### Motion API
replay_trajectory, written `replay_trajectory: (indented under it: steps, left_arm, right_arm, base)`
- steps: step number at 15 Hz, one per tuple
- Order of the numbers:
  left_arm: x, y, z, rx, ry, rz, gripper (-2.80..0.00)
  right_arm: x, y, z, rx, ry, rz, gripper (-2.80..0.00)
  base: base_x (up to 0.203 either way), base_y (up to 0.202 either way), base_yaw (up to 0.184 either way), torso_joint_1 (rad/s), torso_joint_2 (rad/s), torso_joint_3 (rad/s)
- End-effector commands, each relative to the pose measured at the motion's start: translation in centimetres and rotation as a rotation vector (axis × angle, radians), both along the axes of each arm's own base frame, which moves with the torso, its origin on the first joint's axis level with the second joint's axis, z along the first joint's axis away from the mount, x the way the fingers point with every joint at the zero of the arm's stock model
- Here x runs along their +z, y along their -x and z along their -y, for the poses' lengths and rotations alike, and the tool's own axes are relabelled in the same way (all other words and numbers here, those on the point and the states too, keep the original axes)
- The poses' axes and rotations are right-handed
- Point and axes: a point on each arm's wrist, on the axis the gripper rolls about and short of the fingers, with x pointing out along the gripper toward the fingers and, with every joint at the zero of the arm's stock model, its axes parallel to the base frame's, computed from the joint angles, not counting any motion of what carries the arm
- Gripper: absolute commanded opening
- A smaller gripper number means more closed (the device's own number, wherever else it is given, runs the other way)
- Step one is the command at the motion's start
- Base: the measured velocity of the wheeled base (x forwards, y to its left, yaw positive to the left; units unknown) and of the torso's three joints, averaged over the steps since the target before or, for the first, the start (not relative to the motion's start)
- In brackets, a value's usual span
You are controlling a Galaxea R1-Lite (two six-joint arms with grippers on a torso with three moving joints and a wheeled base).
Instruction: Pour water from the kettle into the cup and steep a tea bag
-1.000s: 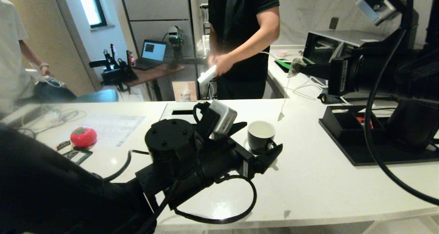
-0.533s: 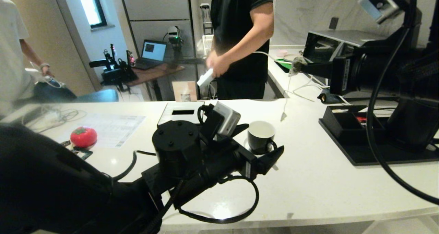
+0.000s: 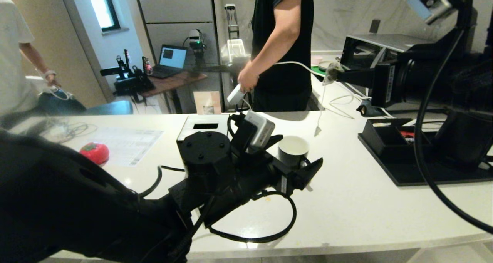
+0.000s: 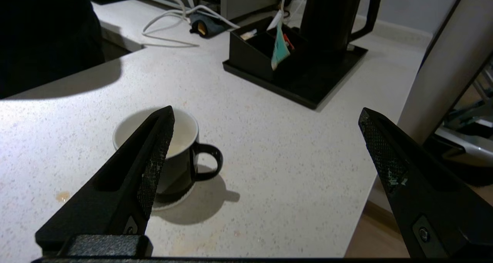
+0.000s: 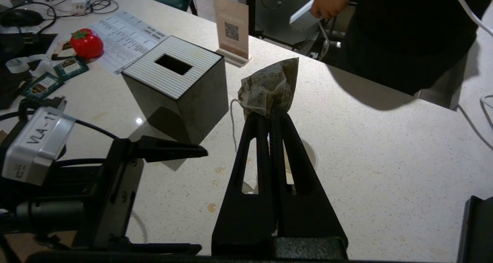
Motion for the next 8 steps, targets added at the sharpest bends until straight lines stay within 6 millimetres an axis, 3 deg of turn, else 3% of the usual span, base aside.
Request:
replay_trajectory:
  steps: [1,8]
  left_arm:
    - [0.2,-0.5,0.5,0.002,0.018,0.011,0.00]
    - [0.5,-1.6,1.7,0.023,0.048,0.031,0.00]
  right_arm:
    - [0.1,0.3,-0.2,0.016,-0.003,0.005,-2.80]
    - [0.1,0.6,-0.5,0.030,-0.002,0.004,-2.80]
  base:
    - [0.000,0.000,0.000,0.000,0.00,0.000]
    - [0.000,0.000,0.000,0.000,0.00,0.000]
